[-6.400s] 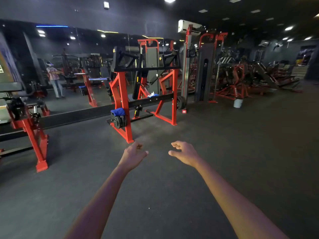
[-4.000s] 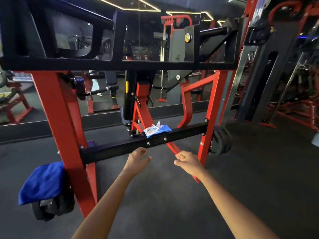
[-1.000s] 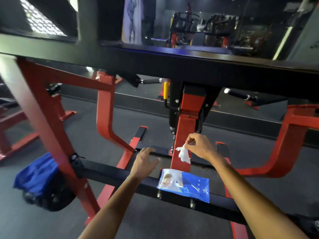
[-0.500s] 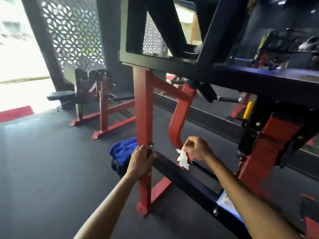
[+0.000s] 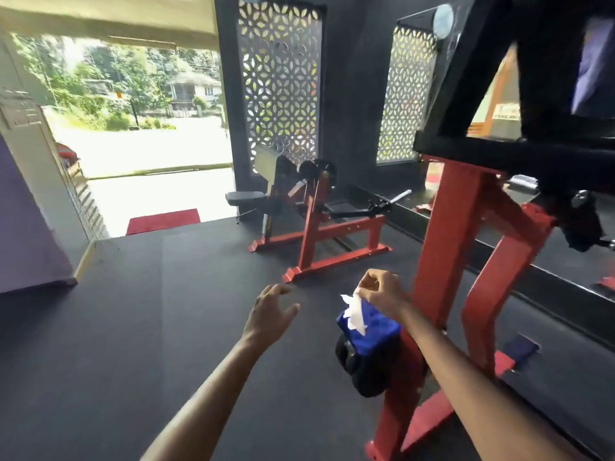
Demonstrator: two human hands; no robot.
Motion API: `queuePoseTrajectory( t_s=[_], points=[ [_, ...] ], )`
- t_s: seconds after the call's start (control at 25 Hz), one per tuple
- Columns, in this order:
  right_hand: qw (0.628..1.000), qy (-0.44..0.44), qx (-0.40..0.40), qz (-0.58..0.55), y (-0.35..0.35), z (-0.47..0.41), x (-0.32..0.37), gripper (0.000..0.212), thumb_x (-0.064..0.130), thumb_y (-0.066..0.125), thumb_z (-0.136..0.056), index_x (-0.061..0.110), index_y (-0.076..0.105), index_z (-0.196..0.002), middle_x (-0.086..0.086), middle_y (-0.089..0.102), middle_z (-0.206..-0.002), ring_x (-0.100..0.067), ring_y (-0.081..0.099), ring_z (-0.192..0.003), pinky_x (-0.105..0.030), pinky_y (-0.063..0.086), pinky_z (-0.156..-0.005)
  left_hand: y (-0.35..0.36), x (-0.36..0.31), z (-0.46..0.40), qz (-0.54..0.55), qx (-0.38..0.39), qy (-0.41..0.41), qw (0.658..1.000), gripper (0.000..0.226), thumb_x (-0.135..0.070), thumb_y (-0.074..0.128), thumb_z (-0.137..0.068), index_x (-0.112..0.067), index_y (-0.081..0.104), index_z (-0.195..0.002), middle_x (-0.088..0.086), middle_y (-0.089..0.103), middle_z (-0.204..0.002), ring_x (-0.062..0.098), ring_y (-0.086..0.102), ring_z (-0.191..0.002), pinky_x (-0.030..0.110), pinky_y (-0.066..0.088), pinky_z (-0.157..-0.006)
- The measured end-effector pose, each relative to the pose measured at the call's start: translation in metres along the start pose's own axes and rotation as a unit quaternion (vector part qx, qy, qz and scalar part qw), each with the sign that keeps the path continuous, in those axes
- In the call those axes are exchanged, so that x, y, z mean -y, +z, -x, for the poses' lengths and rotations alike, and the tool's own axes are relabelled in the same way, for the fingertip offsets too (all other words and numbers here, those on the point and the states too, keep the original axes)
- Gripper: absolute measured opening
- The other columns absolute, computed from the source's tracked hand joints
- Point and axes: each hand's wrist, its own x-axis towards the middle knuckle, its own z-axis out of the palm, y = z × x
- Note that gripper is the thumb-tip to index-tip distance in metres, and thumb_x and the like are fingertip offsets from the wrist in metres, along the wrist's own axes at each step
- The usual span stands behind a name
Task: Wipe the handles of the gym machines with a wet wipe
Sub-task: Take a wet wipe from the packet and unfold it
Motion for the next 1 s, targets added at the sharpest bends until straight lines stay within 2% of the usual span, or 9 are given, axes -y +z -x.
queuePoseTrajectory(
  t_s=[0.12, 0.2, 0.36, 0.44, 0.52, 0.6, 0.8, 0.88, 1.0],
  points=[
    [1.0, -0.006, 0.027, 0.005, 0.053, -0.038, 0.039, 0.013, 0.014, 0.068, -0.074, 0.022, 0.06, -0.067, 0.001, 0.067, -0.072, -0.014, 0.06, -0.07, -0.029, 0.049, -0.071, -0.039, 0.052, -0.033, -0.016, -0.01, -0.019, 1.0, 0.039, -0.025, 0.069, -0.085, -0.01, 0.059, -0.119, 0.004, 0.059, -0.123, 0.02, 0.054, -0.116, 0.021, 0.034, -0.092],
    [0.999, -0.007, 0.05, 0.009, 0.082, -0.066, 0.057, 0.015, 0.014, 0.067, -0.075, 0.023, 0.059, -0.066, 0.003, 0.065, -0.071, -0.015, 0.059, -0.071, -0.029, 0.049, -0.07, -0.055, 0.079, -0.054, -0.023, -0.011, -0.031, 0.999, 0.04, -0.027, 0.069, -0.086, -0.011, 0.058, -0.122, 0.003, 0.058, -0.125, 0.019, 0.054, -0.116, 0.018, 0.032, -0.09],
    [0.997, -0.019, 0.071, 0.0, 0.131, -0.14, 0.079, 0.01, 0.012, 0.066, -0.076, 0.019, 0.061, -0.071, 0.008, 0.06, -0.068, -0.009, 0.055, -0.065, -0.017, 0.042, -0.057, -0.068, 0.129, -0.112, -0.022, -0.017, -0.053, 0.998, 0.041, -0.028, 0.068, -0.086, -0.011, 0.058, -0.123, 0.005, 0.058, -0.127, 0.021, 0.053, -0.119, 0.023, 0.035, -0.094],
    [0.997, -0.034, 0.075, 0.011, 0.154, -0.181, 0.085, 0.009, 0.011, 0.066, -0.076, 0.017, 0.061, -0.072, 0.009, 0.059, -0.069, -0.003, 0.053, -0.064, -0.011, 0.037, -0.054, -0.069, 0.152, -0.15, -0.023, -0.017, -0.057, 0.998, 0.041, -0.026, 0.068, -0.086, -0.01, 0.058, -0.123, 0.006, 0.058, -0.127, 0.02, 0.053, -0.118, 0.02, 0.034, -0.092],
    [0.996, -0.039, 0.074, 0.007, 0.177, -0.23, 0.083, 0.004, 0.012, 0.066, -0.076, 0.015, 0.063, -0.074, 0.006, 0.062, -0.072, -0.003, 0.055, -0.066, -0.012, 0.038, -0.055, -0.065, 0.175, -0.196, -0.025, -0.02, -0.059, 0.998, 0.042, -0.025, 0.068, -0.086, -0.01, 0.057, -0.124, 0.006, 0.058, -0.127, 0.021, 0.053, -0.118, 0.021, 0.034, -0.091],
    [0.997, -0.037, 0.068, -0.001, 0.193, -0.281, 0.081, 0.001, 0.013, 0.065, -0.076, 0.013, 0.065, -0.077, 0.002, 0.066, -0.077, -0.01, 0.06, -0.072, -0.016, 0.042, -0.059, -0.061, 0.193, -0.246, -0.025, -0.02, -0.063, 0.997, 0.041, -0.025, 0.068, -0.087, -0.01, 0.058, -0.123, 0.007, 0.058, -0.128, 0.022, 0.052, -0.118, 0.024, 0.036, -0.093],
    [0.997, -0.03, 0.068, 0.002, 0.208, -0.418, 0.081, 0.004, 0.013, 0.064, -0.079, 0.01, 0.066, -0.081, -0.003, 0.069, -0.084, -0.017, 0.063, -0.081, -0.03, 0.05, -0.074, -0.047, 0.221, -0.386, -0.024, -0.016, -0.052, 0.998, 0.04, -0.022, 0.067, -0.088, -0.007, 0.057, -0.124, 0.009, 0.058, -0.128, 0.022, 0.054, -0.118, 0.025, 0.039, -0.094],
    [0.998, -0.021, 0.057, 0.007, 0.212, -0.465, 0.076, 0.005, 0.013, 0.064, -0.079, 0.009, 0.066, -0.081, -0.003, 0.069, -0.083, -0.016, 0.063, -0.08, -0.029, 0.05, -0.074, -0.031, 0.231, -0.435, -0.016, -0.006, -0.053, 0.998, 0.039, -0.021, 0.067, -0.087, -0.007, 0.058, -0.123, 0.008, 0.059, -0.126, 0.021, 0.054, -0.117, 0.022, 0.038, -0.092],
    [0.998, -0.009, 0.052, 0.019, 0.22, -0.531, 0.058, 0.004, 0.012, 0.064, -0.078, 0.009, 0.066, -0.079, 0.0, 0.069, -0.079, -0.013, 0.062, -0.077, -0.022, 0.048, -0.068, 0.008, 0.252, -0.508, 0.006, 0.015, -0.054, 0.998, 0.037, -0.021, 0.069, -0.085, -0.008, 0.06, -0.119, 0.006, 0.06, -0.121, 0.022, 0.056, -0.113, 0.026, 0.042, -0.092]
  ],
)
